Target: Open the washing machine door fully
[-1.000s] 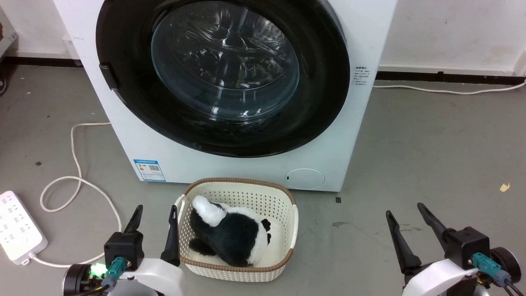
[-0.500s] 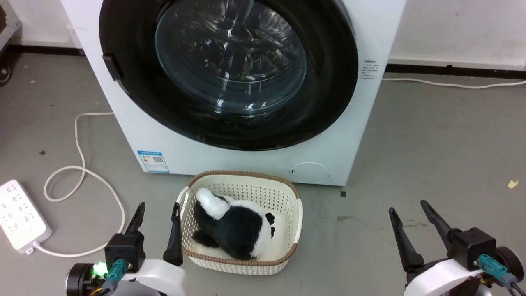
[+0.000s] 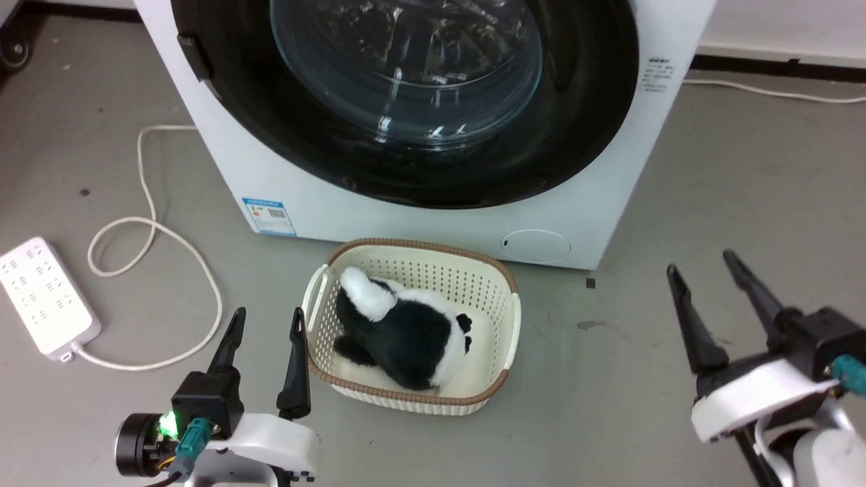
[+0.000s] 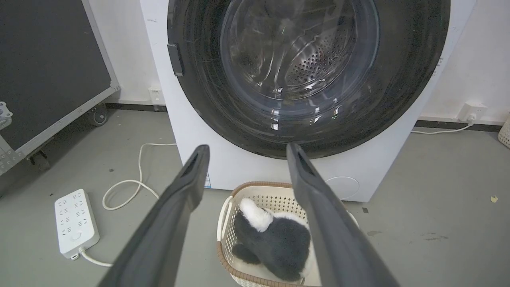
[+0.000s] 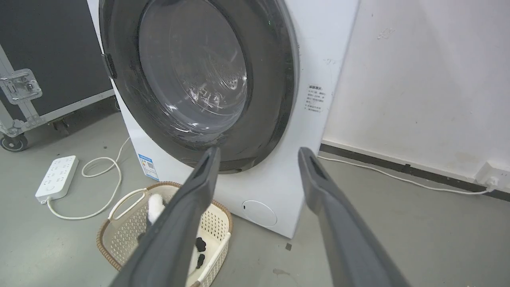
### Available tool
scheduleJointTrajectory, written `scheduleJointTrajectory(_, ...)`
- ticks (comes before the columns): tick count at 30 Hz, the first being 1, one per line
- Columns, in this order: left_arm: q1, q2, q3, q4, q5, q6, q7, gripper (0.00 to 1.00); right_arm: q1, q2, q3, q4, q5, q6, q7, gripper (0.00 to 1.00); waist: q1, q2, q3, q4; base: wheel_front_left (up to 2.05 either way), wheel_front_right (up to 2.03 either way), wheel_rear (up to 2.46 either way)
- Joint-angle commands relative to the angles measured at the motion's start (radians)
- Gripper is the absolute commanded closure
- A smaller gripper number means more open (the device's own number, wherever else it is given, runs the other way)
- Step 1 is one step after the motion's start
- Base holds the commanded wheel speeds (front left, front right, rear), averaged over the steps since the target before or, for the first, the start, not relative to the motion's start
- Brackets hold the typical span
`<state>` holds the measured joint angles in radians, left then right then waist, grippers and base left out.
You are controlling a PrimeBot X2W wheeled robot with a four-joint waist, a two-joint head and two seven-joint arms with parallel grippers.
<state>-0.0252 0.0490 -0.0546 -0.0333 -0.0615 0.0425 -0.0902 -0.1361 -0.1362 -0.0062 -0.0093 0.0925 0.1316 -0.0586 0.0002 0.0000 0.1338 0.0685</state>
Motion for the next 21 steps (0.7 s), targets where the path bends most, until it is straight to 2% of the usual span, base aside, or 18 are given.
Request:
scheduleJointTrajectory(1,-0.015,0.001,-0.005,-0.006,-0.005,0.008,-0.01,0.0,-0.029,-0.015,0.002,-0.008,0.011,0.0,0.0,0.0,-0.0001,0.0,0.011,0.008,0.0,0.0,0.0)
scheduleJointTrajectory(2,-0.018,0.001,-0.007,-0.008,-0.006,0.011,-0.012,0.0,-0.042,-0.02,0.002,-0.01,0.015,0.0,0.003,0.32,-0.0001,0.0,0.017,0.011,0.0,0.0,0.0)
scheduleJointTrajectory(3,-0.021,0.001,-0.009,-0.011,-0.007,0.013,-0.014,0.0,-0.055,-0.024,0.002,-0.011,0.021,0.0,0.006,0.91,-0.0001,0.0,0.024,0.014,0.0,0.0,0.0)
scheduleJointTrajectory(4,-0.025,0.001,-0.011,-0.013,-0.008,0.015,-0.016,0.0,-0.067,-0.028,0.0,-0.013,0.027,0.0,0.009,1.0,-0.0001,0.0,0.03,0.017,0.0,0.0,0.0)
scheduleJointTrajectory(14,-0.052,0.001,-0.024,-0.03,-0.013,0.029,-0.037,0.0,-0.216,-0.031,-0.045,-0.001,0.188,0.0,0.093,1.0,-0.0002,0.0,0.091,0.041,0.0,0.0,0.0)
scheduleJointTrajectory(21,-0.069,0.001,-0.033,-0.035,-0.02,0.036,-0.052,0.0,-0.342,-0.009,-0.105,0.043,0.318,-0.001,0.167,1.0,-0.0002,0.0,0.132,0.058,0.0,0.0,0.0)
